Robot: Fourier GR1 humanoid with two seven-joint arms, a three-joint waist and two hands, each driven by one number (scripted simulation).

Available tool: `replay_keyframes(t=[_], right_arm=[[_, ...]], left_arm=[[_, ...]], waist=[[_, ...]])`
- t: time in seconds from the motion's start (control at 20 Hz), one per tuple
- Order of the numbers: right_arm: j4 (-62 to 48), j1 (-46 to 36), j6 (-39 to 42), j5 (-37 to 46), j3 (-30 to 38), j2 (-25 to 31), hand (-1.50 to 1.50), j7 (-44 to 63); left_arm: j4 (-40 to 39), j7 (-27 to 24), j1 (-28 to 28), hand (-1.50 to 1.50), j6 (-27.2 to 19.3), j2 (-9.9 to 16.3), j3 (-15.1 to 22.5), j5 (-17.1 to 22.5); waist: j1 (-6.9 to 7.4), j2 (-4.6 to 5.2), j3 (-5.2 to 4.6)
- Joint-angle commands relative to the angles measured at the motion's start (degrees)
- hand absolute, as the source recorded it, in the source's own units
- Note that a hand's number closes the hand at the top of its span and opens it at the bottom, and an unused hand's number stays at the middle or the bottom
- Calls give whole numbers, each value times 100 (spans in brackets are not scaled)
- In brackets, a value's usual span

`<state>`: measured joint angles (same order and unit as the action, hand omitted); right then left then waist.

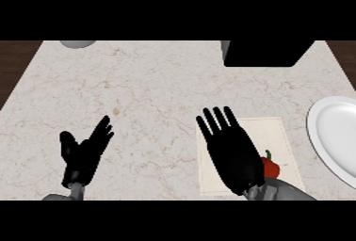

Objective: Pick the squash from the placemat and place it in the plate

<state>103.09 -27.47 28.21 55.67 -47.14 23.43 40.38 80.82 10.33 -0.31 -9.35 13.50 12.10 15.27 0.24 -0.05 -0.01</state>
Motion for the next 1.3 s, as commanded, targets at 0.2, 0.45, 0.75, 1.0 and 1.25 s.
replay_keyframes(t=[0.2,0.45,0.75,1.0,1.25], right_arm=[[-579,820,-268,669,-31,-300,-150,-325],[-446,813,168,884,404,-618,-150,-629],[-1152,1010,-451,1796,236,-632,-150,-588],[-1704,887,-596,2107,547,-840,-150,-991],[-1815,1120,-661,2302,924,-829,-150,-1384]], left_arm=[[229,6,204,0,245,41,-203,-85],[-319,62,-169,0,571,53,-536,-133],[-312,80,-289,0,316,-258,-476,-351],[-687,-315,-210,0,425,-434,-496,-537],[231,239,126,0,390,-374,-513,-609]], waist=[[-7,3,2],[-21,4,0],[-29,5,0],[-23,9,0],[-15,3,1]])
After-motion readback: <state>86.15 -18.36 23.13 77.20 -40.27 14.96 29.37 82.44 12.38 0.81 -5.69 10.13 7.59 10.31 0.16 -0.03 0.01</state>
